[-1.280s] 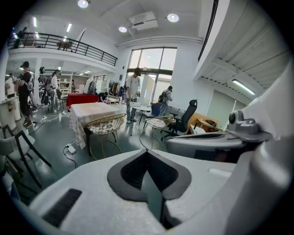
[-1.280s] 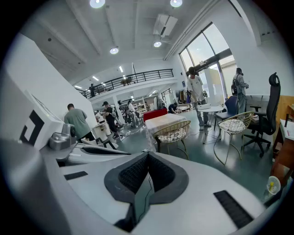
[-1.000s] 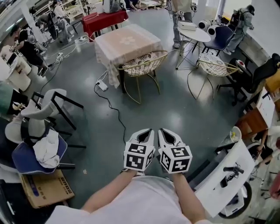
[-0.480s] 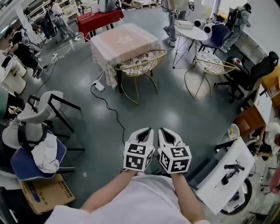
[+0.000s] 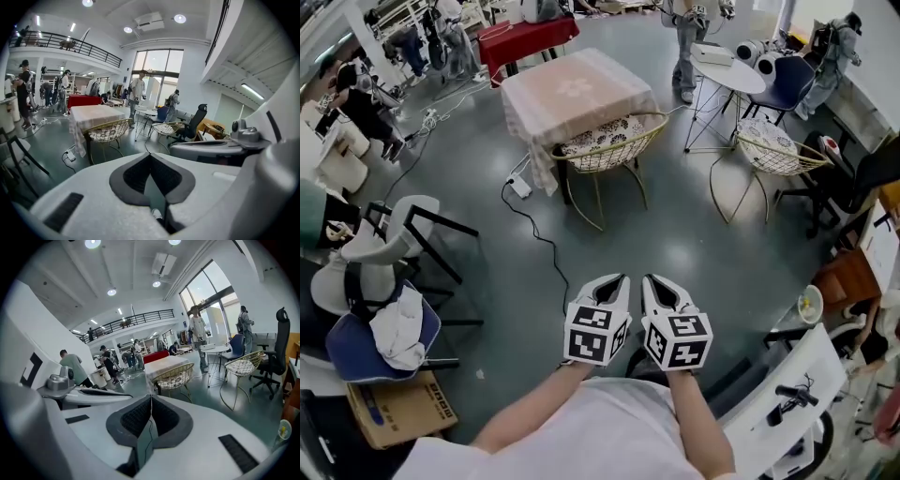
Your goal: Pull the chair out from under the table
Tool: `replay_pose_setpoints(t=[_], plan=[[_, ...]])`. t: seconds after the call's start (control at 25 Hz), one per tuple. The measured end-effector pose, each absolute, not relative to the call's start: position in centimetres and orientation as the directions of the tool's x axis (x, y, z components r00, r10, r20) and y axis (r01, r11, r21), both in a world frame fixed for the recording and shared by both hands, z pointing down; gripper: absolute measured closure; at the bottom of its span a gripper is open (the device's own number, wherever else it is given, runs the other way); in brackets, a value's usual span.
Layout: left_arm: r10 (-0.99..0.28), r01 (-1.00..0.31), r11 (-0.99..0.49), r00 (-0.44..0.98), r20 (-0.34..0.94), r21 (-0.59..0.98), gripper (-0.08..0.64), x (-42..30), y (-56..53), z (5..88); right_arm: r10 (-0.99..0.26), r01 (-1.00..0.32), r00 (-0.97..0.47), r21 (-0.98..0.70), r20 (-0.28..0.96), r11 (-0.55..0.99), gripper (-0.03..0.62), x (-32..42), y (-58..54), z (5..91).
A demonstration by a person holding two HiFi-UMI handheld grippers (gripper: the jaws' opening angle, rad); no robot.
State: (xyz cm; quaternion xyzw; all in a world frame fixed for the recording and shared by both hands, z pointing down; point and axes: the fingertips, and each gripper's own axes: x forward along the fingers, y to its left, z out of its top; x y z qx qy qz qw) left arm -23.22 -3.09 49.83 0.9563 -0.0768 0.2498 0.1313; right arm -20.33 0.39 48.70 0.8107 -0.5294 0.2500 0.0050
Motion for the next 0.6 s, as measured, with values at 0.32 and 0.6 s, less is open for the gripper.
replay_pose_setpoints(t=[0.32, 0.6], plan=[[-0.142, -0.287, -0.938, 0.829, 0.541, 0.193, 0.557, -13.7, -4.5, 50.1, -0.885, -0.874, 0.235, -0.311, 0.402, -0.373, 0.589, -10.1, -1.2, 48.8], [-0.187, -0.343, -0.917, 0.82, 0.541, 0.204, 0.557, -7.5, -5.7, 50.0, -0.902, -0.901, 0.171, -0.307, 0.396, -0.306, 0.589, -4.3, -2.5, 48.7]])
